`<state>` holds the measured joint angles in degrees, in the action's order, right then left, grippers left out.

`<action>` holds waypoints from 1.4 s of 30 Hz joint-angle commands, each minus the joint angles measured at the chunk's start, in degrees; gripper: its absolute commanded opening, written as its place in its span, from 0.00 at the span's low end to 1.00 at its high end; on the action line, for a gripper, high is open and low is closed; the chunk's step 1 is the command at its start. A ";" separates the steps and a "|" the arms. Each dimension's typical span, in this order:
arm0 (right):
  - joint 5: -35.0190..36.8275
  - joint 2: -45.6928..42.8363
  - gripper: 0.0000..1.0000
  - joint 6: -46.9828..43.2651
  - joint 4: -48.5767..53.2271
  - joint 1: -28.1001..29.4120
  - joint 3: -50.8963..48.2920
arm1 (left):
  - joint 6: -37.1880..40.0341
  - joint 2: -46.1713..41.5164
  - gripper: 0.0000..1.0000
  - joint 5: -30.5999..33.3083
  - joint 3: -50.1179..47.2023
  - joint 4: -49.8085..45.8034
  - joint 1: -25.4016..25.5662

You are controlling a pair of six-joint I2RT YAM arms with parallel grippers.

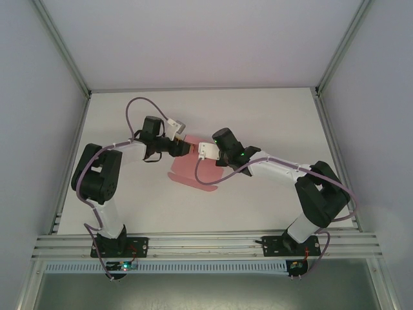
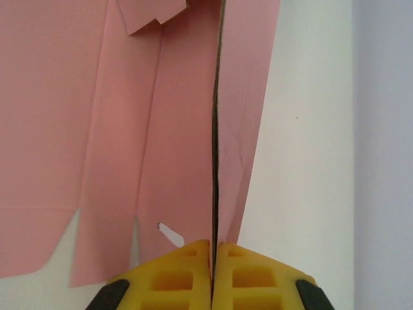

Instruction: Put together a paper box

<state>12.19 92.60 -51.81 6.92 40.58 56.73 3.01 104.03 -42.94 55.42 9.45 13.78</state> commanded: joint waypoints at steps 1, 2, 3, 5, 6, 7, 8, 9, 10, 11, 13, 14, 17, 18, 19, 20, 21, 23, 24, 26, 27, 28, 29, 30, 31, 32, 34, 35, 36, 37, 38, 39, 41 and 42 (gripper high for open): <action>-16.74 4.04 0.00 2.13 16.11 1.52 -3.12 | -2.88 -3.82 0.50 0.78 -4.81 3.62 0.71; -16.95 3.84 0.00 2.21 16.58 1.59 -3.05 | -3.36 -4.91 0.50 1.15 -5.82 3.66 0.72; -16.73 3.73 0.00 2.55 16.79 1.64 -3.11 | -3.77 -6.03 0.50 1.45 -7.02 3.73 0.85; -16.20 3.40 0.00 3.06 17.03 2.09 -3.35 | -4.57 -8.76 0.50 2.92 -9.25 3.45 1.13; -15.91 3.19 0.00 3.32 16.67 2.14 -3.62 | -5.52 -10.22 0.52 3.98 -10.40 3.52 1.20; -15.30 3.04 0.00 3.47 16.05 2.17 -3.98 | -7.27 -11.98 0.52 5.68 -11.49 3.69 1.25; -14.61 3.03 0.00 3.40 15.48 2.22 -4.29 | -8.49 -13.77 0.53 6.75 -12.79 4.19 1.29; -13.59 3.03 0.00 3.55 14.79 2.29 -4.60 | -9.54 -15.42 0.57 8.47 -14.34 4.92 1.42; -12.59 2.92 0.00 3.57 14.21 2.44 -4.86 | -10.09 -17.17 0.58 10.34 -15.55 4.94 1.50; -12.05 2.79 0.00 3.45 13.73 2.57 -5.10 | -10.42 -18.77 0.59 12.43 -16.49 4.08 1.50; -10.55 2.46 0.00 3.59 11.92 2.66 -5.79 | -12.14 -21.63 0.62 18.13 -18.02 1.58 1.51; -10.38 2.34 0.00 3.41 11.27 2.50 -5.93 | -12.64 -22.76 0.62 19.75 -18.63 0.54 1.51; -10.02 1.82 0.00 3.03 9.42 1.64 -5.24 | -12.78 -26.04 0.63 20.59 -20.14 -0.29 1.48; -10.39 1.63 0.00 2.78 9.63 1.21 -4.43 | -12.74 -27.10 0.64 21.60 -20.19 -0.51 1.51; -10.67 1.38 0.00 2.32 10.18 0.88 -3.61 | -12.93 -27.99 0.65 22.79 -19.93 -1.01 1.51; -10.60 1.17 0.00 2.00 10.71 0.57 -2.72 | -12.89 -28.71 0.65 23.59 -19.51 -1.80 1.47; -10.31 0.94 0.00 1.56 11.28 0.39 -1.78 | -12.92 -29.50 0.66 24.46 -19.08 -2.50 1.51; -9.74 0.25 0.00 0.64 12.21 0.12 -0.22 | -12.19 -30.53 0.67 24.68 -18.38 -3.27 1.53; -9.65 -0.12 0.00 0.44 12.61 -0.02 0.53 | -11.99 -30.78 0.68 25.02 -17.95 -3.68 1.47; -10.16 -0.73 0.00 -0.12 14.37 -0.38 2.29 | -11.09 -31.36 0.70 25.72 -16.83 -4.70 1.42; -10.08 -0.98 0.00 -0.19 15.10 -0.54 3.08 | -10.50 -31.43 0.72 25.71 -16.61 -4.66 1.42; -10.22 -1.26 0.00 -0.37 16.06 -0.74 3.91 | -9.73 -31.31 0.74 25.33 -16.35 -4.42 1.43; -10.35 -1.60 0.00 -0.56 16.80 -0.93 4.72 | -8.87 -30.81 0.76 24.40 -16.20 -3.65 1.34; -10.49 -1.92 0.00 -0.52 17.09 -1.10 5.27 | -8.18 -30.01 0.77 24.11 -15.91 -2.76 1.20; -11.54 -2.13 0.00 -0.79 17.85 -1.41 5.86 | -7.59 -28.83 0.78 23.62 -15.22 -2.40 1.03; -12.54 -2.33 0.00 -0.92 18.47 -1.87 6.56 | -7.12 -27.21 0.77 22.52 -13.97 -2.86 0.77; -14.18 -2.29 0.00 -1.30 20.58 -2.64 8.40 | -6.02 -24.37 0.77 19.93 -11.14 -4.87 0.63; -14.47 -2.24 0.00 -1.46 21.95 -2.95 9.58 | -5.62 -23.06 0.77 18.42 -9.99 -5.36 0.58; -14.78 -2.06 0.00 -1.73 23.21 -3.21 10.70 | -4.76 -22.20 0.76 16.80 -9.32 -5.33 0.55; -15.40 -1.82 0.00 -2.41 25.26 -3.46 12.09 | -3.73 -21.41 0.76 15.21 -9.10 -4.73 0.52; -16.02 -1.39 0.00 -2.55 26.93 -3.72 13.50 | -2.62 -20.71 0.75 14.13 -9.01 -3.82 0.52; -16.75 -1.15 0.00 -2.52 27.87 -3.96 14.61 | -1.63 -20.00 0.75 13.48 -8.75 -3.25 0.55; -19.20 -0.26 0.00 -2.86 29.45 -4.80 15.87 | -1.09 -18.38 0.71 11.83 -8.19 -1.56 0.39; -19.37 0.41 0.00 -2.84 29.46 -5.07 16.27 | -0.93 -17.55 0.68 10.37 -7.80 -1.12 0.24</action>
<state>-2.17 91.66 -53.34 31.66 36.12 70.63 -1.34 84.71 -27.18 45.65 6.22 14.72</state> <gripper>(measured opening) 0.046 0.694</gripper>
